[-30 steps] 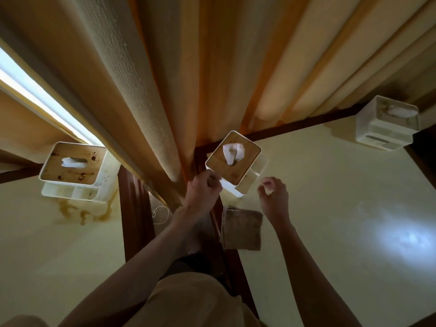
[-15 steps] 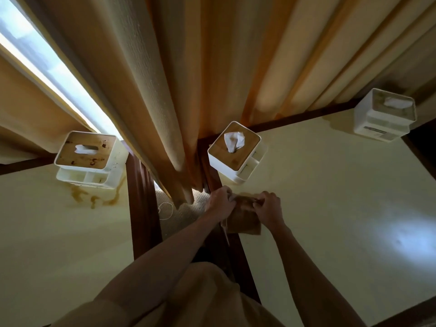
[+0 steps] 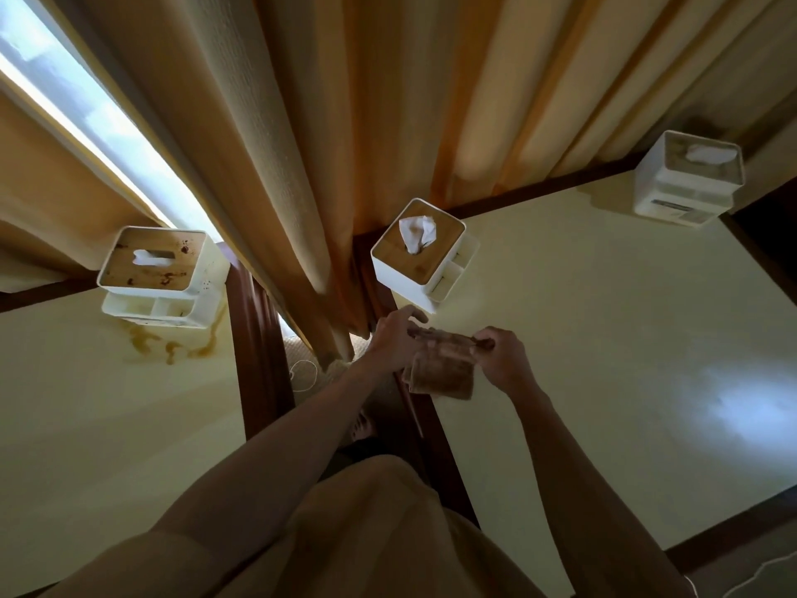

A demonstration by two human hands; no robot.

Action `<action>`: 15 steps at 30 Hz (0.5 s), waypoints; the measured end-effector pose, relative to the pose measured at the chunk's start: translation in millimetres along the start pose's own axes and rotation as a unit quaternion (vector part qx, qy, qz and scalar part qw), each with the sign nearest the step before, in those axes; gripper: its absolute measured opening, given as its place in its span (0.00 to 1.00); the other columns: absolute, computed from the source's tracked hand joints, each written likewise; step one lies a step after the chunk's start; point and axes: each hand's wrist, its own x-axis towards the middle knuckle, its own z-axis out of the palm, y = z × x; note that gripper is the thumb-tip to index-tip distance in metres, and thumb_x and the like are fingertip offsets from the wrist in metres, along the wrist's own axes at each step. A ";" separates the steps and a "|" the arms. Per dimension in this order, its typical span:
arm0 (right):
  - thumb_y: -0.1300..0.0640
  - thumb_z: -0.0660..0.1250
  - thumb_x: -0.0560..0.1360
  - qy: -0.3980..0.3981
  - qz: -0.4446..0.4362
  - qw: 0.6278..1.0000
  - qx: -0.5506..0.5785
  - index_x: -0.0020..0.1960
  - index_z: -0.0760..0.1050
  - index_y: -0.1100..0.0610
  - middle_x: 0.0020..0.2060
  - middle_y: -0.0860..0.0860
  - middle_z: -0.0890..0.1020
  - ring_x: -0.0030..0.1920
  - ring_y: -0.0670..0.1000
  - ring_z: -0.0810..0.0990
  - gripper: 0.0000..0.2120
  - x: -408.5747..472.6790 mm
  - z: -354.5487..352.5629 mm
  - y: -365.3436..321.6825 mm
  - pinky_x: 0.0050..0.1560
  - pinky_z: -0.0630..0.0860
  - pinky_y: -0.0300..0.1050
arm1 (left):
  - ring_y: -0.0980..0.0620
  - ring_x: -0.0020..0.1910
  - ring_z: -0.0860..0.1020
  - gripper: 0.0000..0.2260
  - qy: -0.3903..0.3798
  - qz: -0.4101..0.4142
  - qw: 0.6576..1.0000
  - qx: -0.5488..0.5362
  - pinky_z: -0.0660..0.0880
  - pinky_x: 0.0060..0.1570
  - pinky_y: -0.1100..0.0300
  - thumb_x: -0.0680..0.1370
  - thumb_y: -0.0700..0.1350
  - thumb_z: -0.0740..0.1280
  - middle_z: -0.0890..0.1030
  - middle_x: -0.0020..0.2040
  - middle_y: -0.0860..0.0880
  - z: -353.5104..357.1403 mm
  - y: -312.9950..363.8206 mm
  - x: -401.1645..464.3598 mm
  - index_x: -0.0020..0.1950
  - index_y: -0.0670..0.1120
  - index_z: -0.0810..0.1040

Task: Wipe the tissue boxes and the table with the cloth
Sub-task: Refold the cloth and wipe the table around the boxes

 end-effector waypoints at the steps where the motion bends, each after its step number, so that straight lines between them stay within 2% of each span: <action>1: 0.54 0.75 0.73 -0.008 -0.017 1.000 -0.009 0.59 0.82 0.59 0.54 0.55 0.85 0.56 0.58 0.82 0.17 -1.8 -1.3 -1.2 0.58 0.77 0.49 | 0.52 0.45 0.84 0.18 -0.003 0.009 1.000 0.008 0.81 0.43 0.55 0.72 0.37 0.77 0.86 0.47 0.47 0.5 1.8 -2.3 0.57 0.48 0.76; 3: 0.51 0.76 0.71 -0.040 -0.061 0.997 -0.011 0.65 0.80 0.53 0.61 0.51 0.83 0.64 0.56 0.79 0.23 -5.5 -5.9 -10.8 0.66 0.75 0.55 | 0.51 0.47 0.84 0.22 -0.013 0.028 0.999 0.020 0.82 0.47 0.50 0.71 0.34 0.76 0.86 0.48 0.47 2.1 8.2 -7.1 0.60 0.49 0.74; 5: 0.55 0.77 0.72 -0.084 -0.093 0.992 0.019 0.66 0.79 0.53 0.61 0.49 0.84 0.64 0.51 0.79 0.23 -9.5 -11.0 -26.2 0.66 0.75 0.51 | 0.51 0.48 0.83 0.24 -0.038 0.051 0.997 0.032 0.82 0.48 0.51 0.71 0.34 0.77 0.85 0.49 0.46 2.8 16.2 -13.4 0.62 0.47 0.73; 7: 0.60 0.78 0.71 -0.103 -0.080 0.990 0.059 0.62 0.80 0.55 0.53 0.49 0.86 0.57 0.49 0.83 0.20 -12.2 -14.9 -39.6 0.59 0.78 0.47 | 0.53 0.46 0.83 0.25 -0.047 0.065 0.996 0.035 0.80 0.44 0.59 0.70 0.36 0.79 0.85 0.49 0.45 2.3 21.7 -20.4 0.63 0.44 0.72; 10: 0.59 0.77 0.71 -0.116 -0.067 0.989 0.061 0.57 0.81 0.57 0.44 0.51 0.85 0.47 0.51 0.84 0.15 -19.3 -16.9 -50.7 0.52 0.81 0.51 | 0.58 0.42 0.82 0.27 -0.035 0.056 0.998 0.016 0.75 0.37 0.72 0.68 0.37 0.81 0.84 0.47 0.48 -0.7 25.6 -32.6 0.62 0.44 0.71; 13: 0.54 0.76 0.70 -0.136 -0.090 0.986 0.025 0.48 0.83 0.57 0.40 0.51 0.85 0.43 0.52 0.84 0.09 -32.8 -17.0 -57.9 0.48 0.80 0.52 | 0.56 0.43 0.83 0.27 -0.023 0.059 0.998 0.024 0.78 0.41 0.69 0.68 0.39 0.82 0.83 0.45 0.50 -6.1 23.3 -46.3 0.60 0.44 0.72; 15: 0.57 0.75 0.72 -0.136 -0.105 0.985 0.027 0.43 0.81 0.55 0.37 0.50 0.85 0.40 0.49 0.83 0.04 -41.3 -14.6 -61.7 0.44 0.78 0.50 | 0.57 0.44 0.83 0.24 -0.003 0.066 0.997 0.032 0.81 0.45 0.62 0.69 0.40 0.81 0.83 0.44 0.51 -10.6 19.1 -57.7 0.59 0.44 0.74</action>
